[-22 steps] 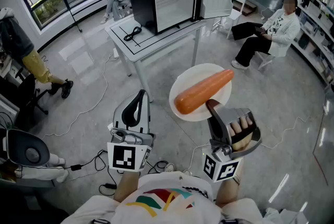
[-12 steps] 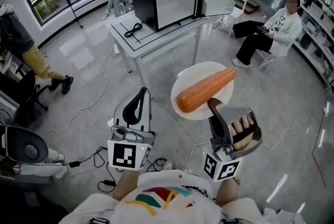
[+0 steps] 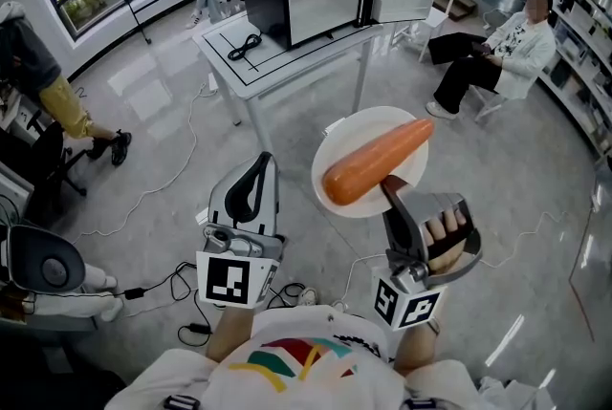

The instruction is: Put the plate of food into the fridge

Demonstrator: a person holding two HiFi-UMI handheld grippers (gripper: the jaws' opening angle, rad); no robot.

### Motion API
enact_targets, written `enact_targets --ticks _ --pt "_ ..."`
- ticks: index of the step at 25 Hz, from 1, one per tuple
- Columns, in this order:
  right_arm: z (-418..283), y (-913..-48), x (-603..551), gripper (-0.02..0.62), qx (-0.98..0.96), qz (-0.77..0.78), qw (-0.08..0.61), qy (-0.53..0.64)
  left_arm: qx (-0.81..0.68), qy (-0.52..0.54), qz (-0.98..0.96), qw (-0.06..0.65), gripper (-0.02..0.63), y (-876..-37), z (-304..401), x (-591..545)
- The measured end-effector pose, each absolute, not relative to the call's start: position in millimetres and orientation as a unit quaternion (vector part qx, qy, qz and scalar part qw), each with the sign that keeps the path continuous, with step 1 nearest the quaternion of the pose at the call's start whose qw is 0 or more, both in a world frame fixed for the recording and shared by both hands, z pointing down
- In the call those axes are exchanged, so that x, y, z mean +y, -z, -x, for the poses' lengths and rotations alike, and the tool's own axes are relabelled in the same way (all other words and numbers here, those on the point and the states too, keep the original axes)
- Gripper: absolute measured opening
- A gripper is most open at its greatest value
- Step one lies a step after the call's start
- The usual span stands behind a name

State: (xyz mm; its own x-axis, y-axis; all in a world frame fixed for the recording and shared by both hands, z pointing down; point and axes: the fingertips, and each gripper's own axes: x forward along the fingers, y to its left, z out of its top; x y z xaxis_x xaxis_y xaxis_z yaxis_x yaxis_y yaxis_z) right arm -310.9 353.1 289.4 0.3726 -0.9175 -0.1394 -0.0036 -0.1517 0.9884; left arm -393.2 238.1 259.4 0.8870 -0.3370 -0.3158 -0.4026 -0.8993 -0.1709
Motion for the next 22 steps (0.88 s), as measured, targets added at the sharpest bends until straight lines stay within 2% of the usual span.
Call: enact_targets --ticks 22 --pt "314.3 -298.9 310.3 0.037 -0.359 -0.627 0.561 0.404 0.197 -0.137 0.966 0.094 0.008 -278.3 405.3 174.4"
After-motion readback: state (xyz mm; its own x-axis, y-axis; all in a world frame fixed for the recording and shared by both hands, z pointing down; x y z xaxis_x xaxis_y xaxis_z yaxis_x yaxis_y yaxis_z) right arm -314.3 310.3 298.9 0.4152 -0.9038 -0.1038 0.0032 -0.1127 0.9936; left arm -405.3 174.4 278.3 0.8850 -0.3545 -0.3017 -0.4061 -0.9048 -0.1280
